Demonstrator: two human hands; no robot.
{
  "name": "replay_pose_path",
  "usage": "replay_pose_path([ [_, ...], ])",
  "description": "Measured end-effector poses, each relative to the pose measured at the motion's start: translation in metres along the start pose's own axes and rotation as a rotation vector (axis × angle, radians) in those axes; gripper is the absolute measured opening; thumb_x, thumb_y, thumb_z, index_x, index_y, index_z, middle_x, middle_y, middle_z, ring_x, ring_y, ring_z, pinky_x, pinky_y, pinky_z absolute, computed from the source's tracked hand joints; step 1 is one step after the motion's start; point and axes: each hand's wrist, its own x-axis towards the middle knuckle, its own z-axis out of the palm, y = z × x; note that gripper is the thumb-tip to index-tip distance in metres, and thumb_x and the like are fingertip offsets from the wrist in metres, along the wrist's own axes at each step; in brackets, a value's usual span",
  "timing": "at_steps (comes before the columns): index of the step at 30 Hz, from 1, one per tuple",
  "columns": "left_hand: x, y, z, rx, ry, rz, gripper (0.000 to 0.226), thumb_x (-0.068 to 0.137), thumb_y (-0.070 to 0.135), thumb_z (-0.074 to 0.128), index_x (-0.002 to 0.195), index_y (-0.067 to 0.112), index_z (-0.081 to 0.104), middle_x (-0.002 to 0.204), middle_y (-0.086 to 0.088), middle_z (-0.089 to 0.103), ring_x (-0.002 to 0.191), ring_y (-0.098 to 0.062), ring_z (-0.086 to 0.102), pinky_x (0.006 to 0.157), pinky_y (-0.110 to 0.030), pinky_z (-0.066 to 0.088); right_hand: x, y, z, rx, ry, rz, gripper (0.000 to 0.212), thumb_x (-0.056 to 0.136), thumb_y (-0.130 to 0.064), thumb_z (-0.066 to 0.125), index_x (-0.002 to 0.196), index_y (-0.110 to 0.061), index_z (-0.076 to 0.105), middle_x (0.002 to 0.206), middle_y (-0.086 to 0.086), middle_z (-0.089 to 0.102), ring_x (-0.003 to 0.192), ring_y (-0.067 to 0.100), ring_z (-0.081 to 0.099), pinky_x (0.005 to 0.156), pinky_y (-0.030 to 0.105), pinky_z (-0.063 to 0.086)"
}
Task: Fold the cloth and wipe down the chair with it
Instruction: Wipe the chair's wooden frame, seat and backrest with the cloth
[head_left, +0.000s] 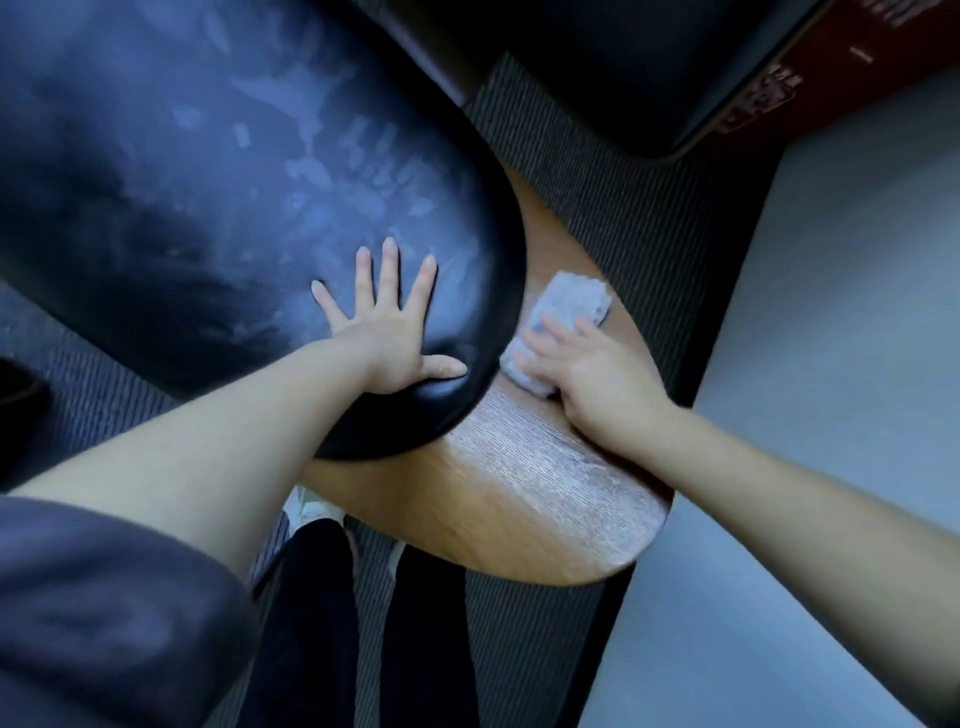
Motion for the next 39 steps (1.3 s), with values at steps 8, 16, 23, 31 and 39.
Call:
replay_pose_path([
  [8, -0.043, -0.036, 0.023, 0.046, 0.18, 0.135, 0.103, 0.082, 0.077, 0.044, 0.156, 0.028, -0.01, 0.162, -0.007, -0.023, 0.149, -0.032, -0.019, 0.115, -0.065, -0.001, -0.035, -0.046, 0.0, 0.004, 0.092, 0.123, 0.045, 0.078, -0.005, 0.034, 0.108, -0.014, 0.067, 0.124, 0.01, 0.061, 0.117, 0.039, 0.05, 0.094, 0.048, 0.042],
  [16, -0.09, -0.076, 0.058, 0.132, 0.213, 0.16, 0.094, 0.089, 0.068, 0.043, 0.157, 0.026, -0.008, 0.163, -0.011, -0.019, 0.15, -0.034, -0.015, 0.118, -0.059, 0.007, -0.102, -0.049, -0.009, -0.07, 0.073, 0.329, 0.047, 0.075, 0.005, 0.047, 0.113, -0.015, 0.064, 0.123, 0.007, 0.06, 0.113, 0.034, 0.047, 0.085, 0.04, 0.035],
  [23, -0.094, -0.095, 0.051, 0.129, 0.199, 0.176, 0.079, 0.097, 0.057, 0.042, 0.157, 0.032, -0.003, 0.164, -0.008, -0.016, 0.151, -0.031, -0.012, 0.121, -0.054, 0.007, -0.127, -0.098, -0.011, -0.074, 0.128, 0.364, 0.042, 0.07, 0.004, 0.041, 0.1, -0.012, 0.065, 0.114, 0.01, 0.064, 0.112, 0.039, 0.053, 0.085, 0.044, 0.043],
  [31, -0.088, -0.141, 0.045, 0.201, 0.24, 0.135, 0.076, 0.098, 0.052, 0.043, 0.157, 0.032, -0.002, 0.164, -0.011, -0.014, 0.151, -0.03, -0.01, 0.12, -0.055, 0.009, -0.04, -0.182, 0.028, -0.058, 0.139, 0.484, 0.05, 0.074, -0.008, 0.027, 0.103, -0.006, 0.067, 0.114, 0.02, 0.065, 0.11, 0.05, 0.056, 0.093, 0.054, 0.046],
  [39, -0.085, -0.165, 0.035, 0.27, 0.251, 0.241, 0.071, 0.1, 0.046, 0.042, 0.156, 0.036, 0.0, 0.165, -0.001, -0.011, 0.151, -0.028, -0.008, 0.117, -0.059, 0.01, 0.027, -0.269, 0.04, 0.08, 0.065, 0.552, 0.049, 0.078, -0.01, 0.031, 0.102, -0.011, 0.073, 0.112, 0.022, 0.067, 0.106, 0.043, 0.062, 0.09, 0.049, 0.052],
])
